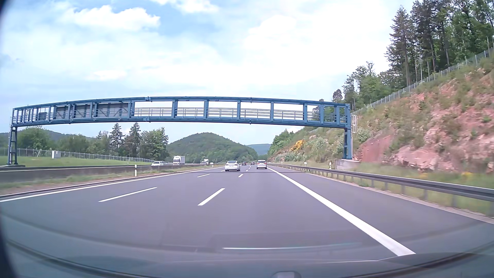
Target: Follow the waypoints while adhering to traffic rules and regulations
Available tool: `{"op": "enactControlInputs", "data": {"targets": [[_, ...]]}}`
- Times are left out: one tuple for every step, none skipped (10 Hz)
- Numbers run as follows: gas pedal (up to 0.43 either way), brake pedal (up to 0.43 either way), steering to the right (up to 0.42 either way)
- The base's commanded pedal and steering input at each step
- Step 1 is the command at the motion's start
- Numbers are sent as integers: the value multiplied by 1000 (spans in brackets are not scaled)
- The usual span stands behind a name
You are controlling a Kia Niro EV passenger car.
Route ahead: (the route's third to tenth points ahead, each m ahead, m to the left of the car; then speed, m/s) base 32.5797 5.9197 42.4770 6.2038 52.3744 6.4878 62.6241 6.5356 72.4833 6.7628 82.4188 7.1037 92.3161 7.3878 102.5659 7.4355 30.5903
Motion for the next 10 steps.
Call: {"op": "enactControlInputs", "data": {"targets": [[177, 0, -1], [197, 0, -1], [228, 0, -1], [228, 0, -1], [228, 0, -1], [228, 0, -1], [228, 0, -1], [228, 0, -1], [228, 0, -1], [228, 0, -1]]}}
